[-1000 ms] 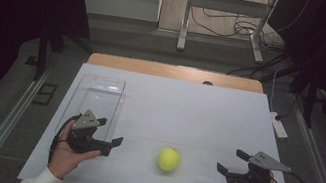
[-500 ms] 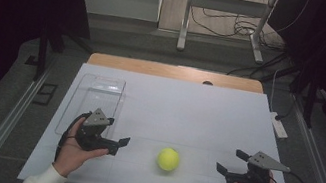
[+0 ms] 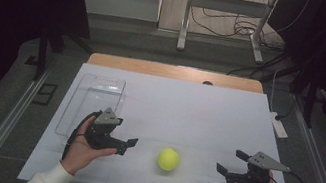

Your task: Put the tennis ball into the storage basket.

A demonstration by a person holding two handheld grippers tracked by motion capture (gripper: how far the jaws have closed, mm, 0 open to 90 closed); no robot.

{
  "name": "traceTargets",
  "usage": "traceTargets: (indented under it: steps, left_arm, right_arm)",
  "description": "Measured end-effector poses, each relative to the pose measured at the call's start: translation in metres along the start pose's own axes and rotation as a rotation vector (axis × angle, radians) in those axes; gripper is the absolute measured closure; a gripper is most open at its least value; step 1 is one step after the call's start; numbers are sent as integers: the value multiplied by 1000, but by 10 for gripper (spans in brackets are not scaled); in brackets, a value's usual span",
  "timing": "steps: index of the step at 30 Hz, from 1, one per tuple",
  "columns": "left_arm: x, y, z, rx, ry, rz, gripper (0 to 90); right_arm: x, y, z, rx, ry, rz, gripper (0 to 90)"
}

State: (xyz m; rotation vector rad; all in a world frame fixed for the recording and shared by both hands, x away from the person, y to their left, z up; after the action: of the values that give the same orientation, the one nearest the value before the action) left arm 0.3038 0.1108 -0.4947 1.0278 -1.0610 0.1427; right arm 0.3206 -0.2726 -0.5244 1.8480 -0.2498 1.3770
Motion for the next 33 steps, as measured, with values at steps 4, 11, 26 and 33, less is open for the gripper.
traceTargets:
  steps: [4, 11, 26, 33]
  left_arm:
    - [3, -3, 3, -10, -12, -6, 125]
    - [6, -2, 5, -23, -17, -10, 125]
    - [11, -10, 16, -56, -43, -44, 125]
    - [14, -18, 22, -73, -59, -57, 125]
  right_arm:
    - [0, 0, 0, 0, 2, -3, 81]
    - [0, 0, 0, 1, 2, 0, 81]
    - [0, 0, 0, 1, 0, -2, 81]
    - [-1, -1, 1, 3, 1, -2, 81]
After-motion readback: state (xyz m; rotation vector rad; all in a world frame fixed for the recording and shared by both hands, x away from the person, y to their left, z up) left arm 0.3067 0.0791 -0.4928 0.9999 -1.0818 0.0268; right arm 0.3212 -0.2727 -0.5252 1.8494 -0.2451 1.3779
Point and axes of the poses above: each handheld gripper's, and its own axes: y roughly backward along the jaws, x roughly out of its top, z roughly to its right, the point moved 6 cm from there along -y, roughly forward along the jaws, and after that the axes turned 2 degrees about x, right-handed, at the moved point
